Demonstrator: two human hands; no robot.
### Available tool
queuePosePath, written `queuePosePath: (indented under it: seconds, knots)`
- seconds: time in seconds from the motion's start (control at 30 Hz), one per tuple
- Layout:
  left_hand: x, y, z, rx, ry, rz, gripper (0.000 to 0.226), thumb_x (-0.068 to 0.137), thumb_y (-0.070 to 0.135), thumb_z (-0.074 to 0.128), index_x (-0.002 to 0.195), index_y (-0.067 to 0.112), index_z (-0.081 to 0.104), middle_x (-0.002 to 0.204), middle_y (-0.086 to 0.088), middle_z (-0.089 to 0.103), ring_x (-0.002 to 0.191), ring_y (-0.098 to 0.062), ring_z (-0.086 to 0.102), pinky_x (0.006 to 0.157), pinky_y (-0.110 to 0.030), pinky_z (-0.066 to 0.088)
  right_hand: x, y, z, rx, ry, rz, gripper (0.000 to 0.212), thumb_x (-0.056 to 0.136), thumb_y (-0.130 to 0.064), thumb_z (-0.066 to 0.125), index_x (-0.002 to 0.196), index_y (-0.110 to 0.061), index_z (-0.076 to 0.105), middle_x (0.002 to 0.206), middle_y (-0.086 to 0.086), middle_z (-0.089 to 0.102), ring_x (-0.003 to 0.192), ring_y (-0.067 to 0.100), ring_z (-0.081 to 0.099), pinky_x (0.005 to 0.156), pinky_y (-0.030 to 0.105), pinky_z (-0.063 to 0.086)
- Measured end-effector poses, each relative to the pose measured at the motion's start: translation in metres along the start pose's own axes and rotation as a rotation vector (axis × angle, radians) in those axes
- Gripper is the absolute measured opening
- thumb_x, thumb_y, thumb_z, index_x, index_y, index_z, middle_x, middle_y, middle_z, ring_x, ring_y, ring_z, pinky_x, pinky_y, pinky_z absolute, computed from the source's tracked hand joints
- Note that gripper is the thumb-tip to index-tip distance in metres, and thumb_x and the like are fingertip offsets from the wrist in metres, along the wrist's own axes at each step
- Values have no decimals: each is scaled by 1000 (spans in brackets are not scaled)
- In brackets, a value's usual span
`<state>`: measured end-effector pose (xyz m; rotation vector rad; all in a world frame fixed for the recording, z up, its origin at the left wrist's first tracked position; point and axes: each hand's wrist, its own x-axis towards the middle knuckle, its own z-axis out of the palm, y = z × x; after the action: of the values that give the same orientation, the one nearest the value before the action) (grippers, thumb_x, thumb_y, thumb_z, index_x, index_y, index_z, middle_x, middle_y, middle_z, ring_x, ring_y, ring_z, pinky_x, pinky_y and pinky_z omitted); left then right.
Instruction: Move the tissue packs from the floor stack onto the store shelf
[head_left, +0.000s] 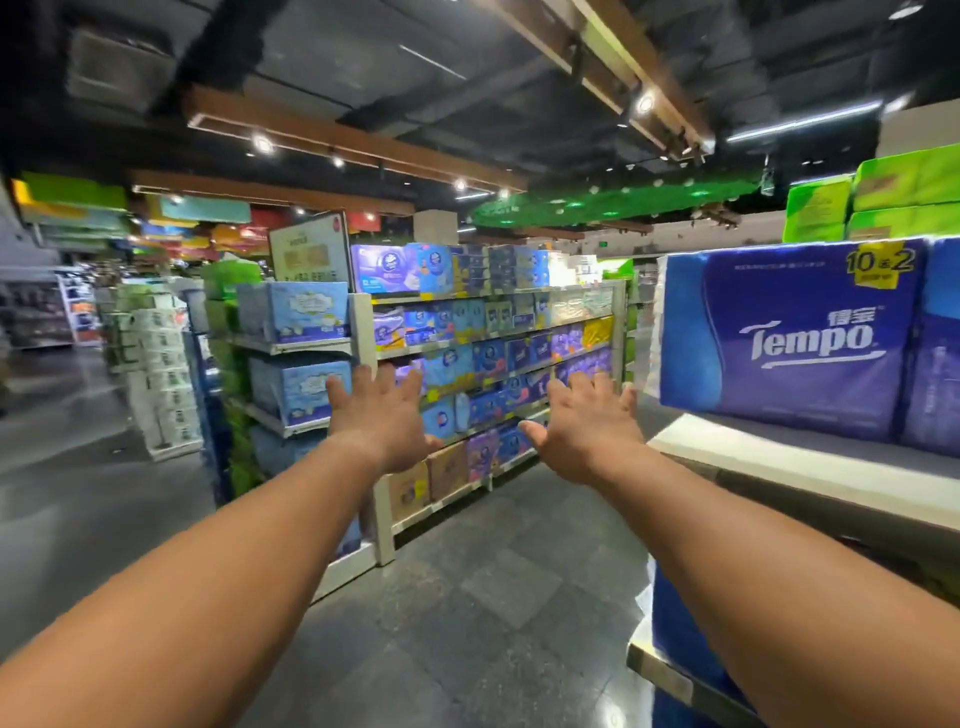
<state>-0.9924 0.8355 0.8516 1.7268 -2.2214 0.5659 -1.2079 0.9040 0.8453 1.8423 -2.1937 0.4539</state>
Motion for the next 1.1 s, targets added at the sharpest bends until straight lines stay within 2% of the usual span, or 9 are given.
queuePosePath:
  seconds: [0.13, 0.23, 0.33, 0.47, 0.6, 0.8, 1.1]
  knots:
    - [-81, -99, -2, 92, -68, -165, 91, 80, 74, 56, 152, 28, 25, 150, -10, 37, 140, -37, 28, 112, -63, 24, -33, -104, 24, 63, -53, -161, 62, 99, -60, 40, 146, -19, 37, 149, 10, 38, 142, 35, 26, 116, 62, 17]
    - [-153, -175, 1, 117, -170, -311, 93, 79, 74, 58, 153, 28, 26, 152, -10, 36, 142, -39, 26, 113, -65, 22, -77, -188, 45, 93, -124, -291, 63, 99, -61, 39, 146, -19, 38, 152, 11, 36, 142, 36, 27, 112, 60, 22]
    - [-227, -239, -3, 154, -276, -468, 94, 80, 74, 58, 154, 27, 24, 153, -11, 35, 143, -39, 25, 113, -66, 23, -127, -261, 57, 125, -146, -424, 62, 97, -62, 42, 140, -19, 44, 146, 11, 44, 138, 36, 34, 108, 56, 28]
    - [-321, -300, -15, 229, -327, -605, 90, 77, 76, 59, 148, 27, 31, 146, -10, 42, 137, -38, 32, 110, -64, 28, -185, -342, 64, 152, -185, -563, 65, 96, -65, 42, 141, -18, 44, 144, 12, 45, 136, 36, 37, 109, 59, 28]
    - [-402, -350, -34, 275, -382, -745, 88, 77, 72, 62, 146, 26, 33, 146, -11, 41, 139, -37, 30, 111, -63, 26, -235, -410, 64, 185, -196, -701, 63, 96, -66, 41, 139, -19, 45, 142, 10, 47, 134, 35, 38, 110, 59, 27]
    - [-463, -397, -59, 316, -391, -876, 87, 81, 69, 63, 150, 24, 32, 152, -10, 37, 143, -37, 26, 112, -64, 22, -271, -473, 58, 221, -218, -812, 62, 98, -65, 38, 140, -19, 44, 142, 11, 46, 134, 35, 38, 108, 58, 28]
    - [-440, -416, -28, 323, -422, -874, 85, 82, 69, 61, 149, 24, 32, 149, -11, 39, 140, -37, 29, 112, -66, 24, -244, -506, 82, 201, -234, -864, 63, 98, -66, 36, 139, -19, 44, 139, 11, 48, 131, 35, 40, 107, 58, 30]
